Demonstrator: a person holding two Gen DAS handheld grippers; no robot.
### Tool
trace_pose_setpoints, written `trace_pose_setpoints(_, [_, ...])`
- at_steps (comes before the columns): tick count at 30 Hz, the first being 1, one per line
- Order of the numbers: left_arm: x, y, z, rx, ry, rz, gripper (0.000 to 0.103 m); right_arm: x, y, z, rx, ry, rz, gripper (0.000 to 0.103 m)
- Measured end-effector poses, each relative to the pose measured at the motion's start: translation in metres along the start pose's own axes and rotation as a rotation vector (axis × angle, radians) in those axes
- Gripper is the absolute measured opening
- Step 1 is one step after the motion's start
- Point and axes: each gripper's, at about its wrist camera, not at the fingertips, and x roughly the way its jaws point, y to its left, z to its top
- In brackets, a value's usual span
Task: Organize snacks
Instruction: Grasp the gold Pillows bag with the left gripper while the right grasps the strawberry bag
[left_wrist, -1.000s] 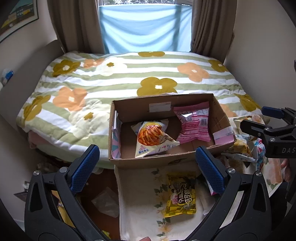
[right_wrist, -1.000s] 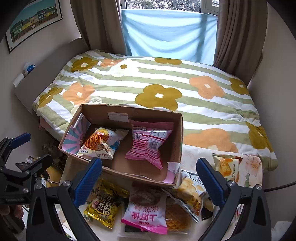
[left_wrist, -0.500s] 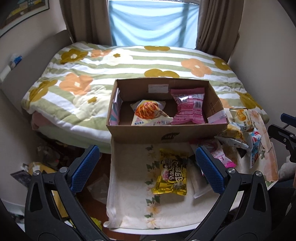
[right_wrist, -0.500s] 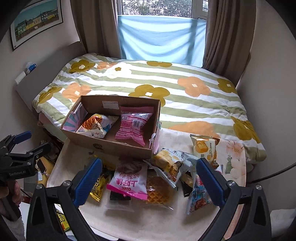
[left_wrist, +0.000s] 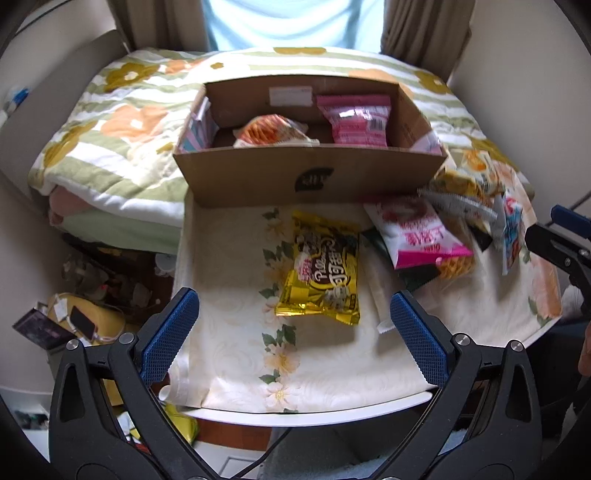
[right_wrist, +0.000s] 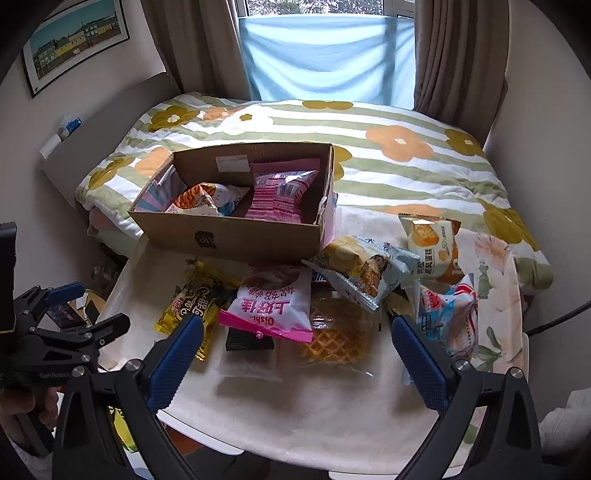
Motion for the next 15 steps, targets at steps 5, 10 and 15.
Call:
trace_pose_setpoints(5, [0.032,-0.009,-0.004,0.064,0.069,-0.039,0.103,0.019,0.006,-0.007,0.057,0.037,-0.016,0.101])
trace_pose_setpoints(10, [0.067,-0.021,-0.002,0.140,0.123,-0.058,0.103,0.044,0.010,-0.008,0.108,0.085,-0.039,0.101])
trace_pose_setpoints(15, [0.094,-0.027,0.002,0.174,0.166,-0.101,0.103,0.065,0.016,-0.003,0.134,0.114,-0.060,0.101])
